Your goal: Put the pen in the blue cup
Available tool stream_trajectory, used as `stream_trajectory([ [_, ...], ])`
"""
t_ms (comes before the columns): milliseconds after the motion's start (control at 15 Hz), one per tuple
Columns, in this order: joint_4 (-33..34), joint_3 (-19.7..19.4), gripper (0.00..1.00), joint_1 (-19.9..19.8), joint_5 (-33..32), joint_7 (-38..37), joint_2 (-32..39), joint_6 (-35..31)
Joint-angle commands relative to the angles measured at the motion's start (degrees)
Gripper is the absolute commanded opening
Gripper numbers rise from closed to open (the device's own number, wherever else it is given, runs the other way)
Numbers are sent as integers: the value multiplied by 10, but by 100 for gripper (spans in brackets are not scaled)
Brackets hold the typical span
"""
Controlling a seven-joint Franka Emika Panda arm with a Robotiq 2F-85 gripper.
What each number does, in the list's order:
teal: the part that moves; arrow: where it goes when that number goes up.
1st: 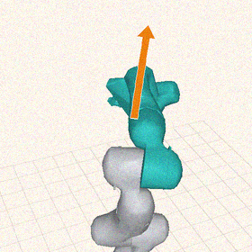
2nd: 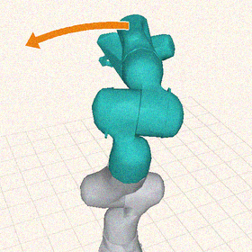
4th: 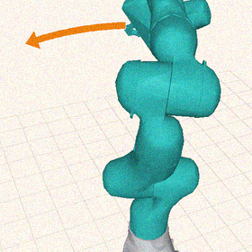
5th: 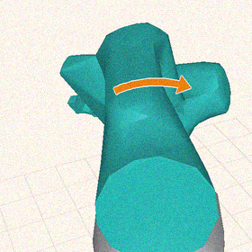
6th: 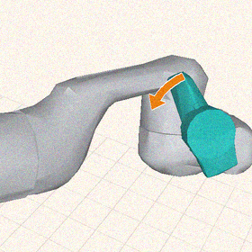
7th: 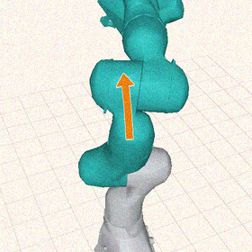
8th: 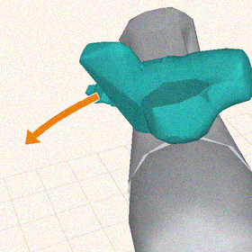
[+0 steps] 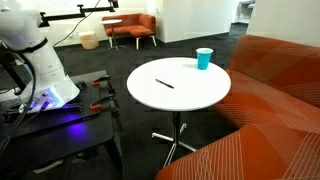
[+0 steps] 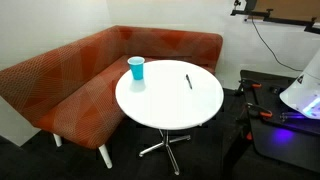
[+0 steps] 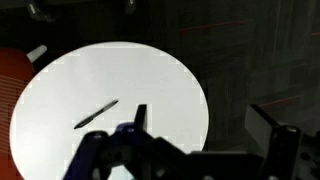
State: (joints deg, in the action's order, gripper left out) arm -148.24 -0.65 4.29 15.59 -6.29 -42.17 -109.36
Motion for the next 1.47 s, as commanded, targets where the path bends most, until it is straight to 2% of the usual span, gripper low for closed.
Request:
stream_trajectory([
  [0, 2, 8, 100, -10, 5, 5, 0, 3],
  [400, 7, 12, 100, -13, 9, -8, 2, -4],
  [733, 48, 9, 100, -22, 35, -48, 9, -7],
  [1067, 121, -1, 100, -46, 74, -116, 60, 9],
  [1400, 197, -29, 100, -73, 121, -174, 150, 40],
])
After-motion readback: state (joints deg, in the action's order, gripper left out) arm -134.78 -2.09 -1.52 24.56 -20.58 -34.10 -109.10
